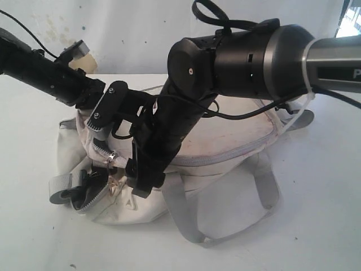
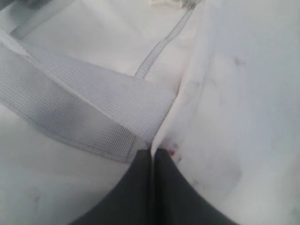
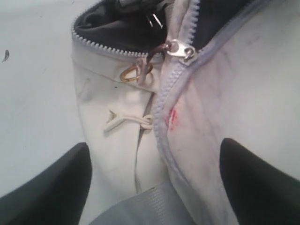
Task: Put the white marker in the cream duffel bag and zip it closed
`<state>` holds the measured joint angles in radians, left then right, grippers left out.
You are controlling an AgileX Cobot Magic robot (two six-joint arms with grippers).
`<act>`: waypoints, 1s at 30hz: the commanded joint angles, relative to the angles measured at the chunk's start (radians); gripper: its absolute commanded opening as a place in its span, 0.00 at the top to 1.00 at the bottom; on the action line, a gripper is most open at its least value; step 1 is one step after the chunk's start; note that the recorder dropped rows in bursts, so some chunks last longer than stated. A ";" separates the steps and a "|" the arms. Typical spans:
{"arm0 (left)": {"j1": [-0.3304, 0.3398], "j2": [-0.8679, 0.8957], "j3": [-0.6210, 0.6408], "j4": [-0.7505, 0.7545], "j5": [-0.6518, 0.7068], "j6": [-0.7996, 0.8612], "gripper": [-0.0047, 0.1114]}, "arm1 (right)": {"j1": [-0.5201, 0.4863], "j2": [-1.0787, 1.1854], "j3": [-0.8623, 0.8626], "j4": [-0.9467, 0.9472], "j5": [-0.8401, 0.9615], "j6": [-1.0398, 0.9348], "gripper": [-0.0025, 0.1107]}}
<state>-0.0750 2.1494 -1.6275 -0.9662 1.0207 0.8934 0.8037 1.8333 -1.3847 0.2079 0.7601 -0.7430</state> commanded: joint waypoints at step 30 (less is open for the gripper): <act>0.102 -0.007 -0.020 -0.466 0.122 -0.385 0.96 | 0.003 0.064 0.002 -0.051 -0.292 -0.068 0.39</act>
<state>0.0194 2.1494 -1.6412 -1.3727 1.1399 0.5259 0.8061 1.8644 -1.3847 0.1920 0.5252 -0.7935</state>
